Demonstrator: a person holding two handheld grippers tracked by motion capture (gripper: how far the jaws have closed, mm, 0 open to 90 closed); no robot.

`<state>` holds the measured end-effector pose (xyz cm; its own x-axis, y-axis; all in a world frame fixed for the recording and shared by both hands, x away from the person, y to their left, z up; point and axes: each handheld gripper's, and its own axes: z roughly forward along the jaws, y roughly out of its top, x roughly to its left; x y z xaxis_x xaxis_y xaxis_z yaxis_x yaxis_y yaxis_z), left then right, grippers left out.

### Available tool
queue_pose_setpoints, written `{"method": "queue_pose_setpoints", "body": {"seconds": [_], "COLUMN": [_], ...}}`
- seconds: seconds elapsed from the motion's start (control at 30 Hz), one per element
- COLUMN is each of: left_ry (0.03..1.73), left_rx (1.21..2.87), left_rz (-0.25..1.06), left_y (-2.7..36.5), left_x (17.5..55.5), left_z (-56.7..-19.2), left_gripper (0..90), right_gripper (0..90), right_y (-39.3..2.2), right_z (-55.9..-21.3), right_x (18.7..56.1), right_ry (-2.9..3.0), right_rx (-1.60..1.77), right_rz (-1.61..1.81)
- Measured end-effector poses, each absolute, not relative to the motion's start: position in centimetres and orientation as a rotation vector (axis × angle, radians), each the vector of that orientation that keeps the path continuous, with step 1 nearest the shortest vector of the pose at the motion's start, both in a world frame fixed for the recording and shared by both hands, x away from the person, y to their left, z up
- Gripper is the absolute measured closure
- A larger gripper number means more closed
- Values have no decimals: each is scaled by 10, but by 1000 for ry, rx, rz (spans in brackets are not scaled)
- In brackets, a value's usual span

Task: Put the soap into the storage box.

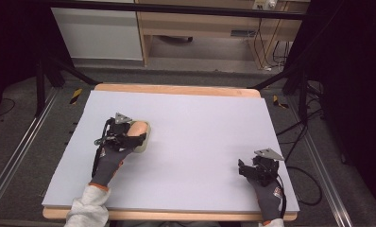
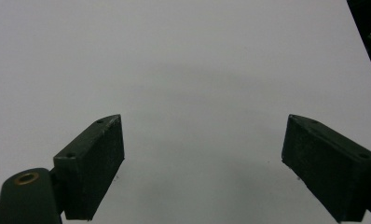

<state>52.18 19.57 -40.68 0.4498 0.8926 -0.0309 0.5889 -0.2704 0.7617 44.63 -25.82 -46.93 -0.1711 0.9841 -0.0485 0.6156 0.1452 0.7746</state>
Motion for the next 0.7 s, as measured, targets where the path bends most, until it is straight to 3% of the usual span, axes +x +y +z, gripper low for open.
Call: {"method": "queue_pose_setpoints", "body": {"seconds": [0.7], "left_ry": [1310], "left_rx": [1966], "left_rz": [557], "left_y": [196], "left_x": [550], "left_z": [-426], "left_gripper": [316], "right_gripper": [128], "right_y": [-258], "right_z": [-470], "right_x": [447], "right_ry": [1861], "right_rx": [1531], "right_rz": [839]}}
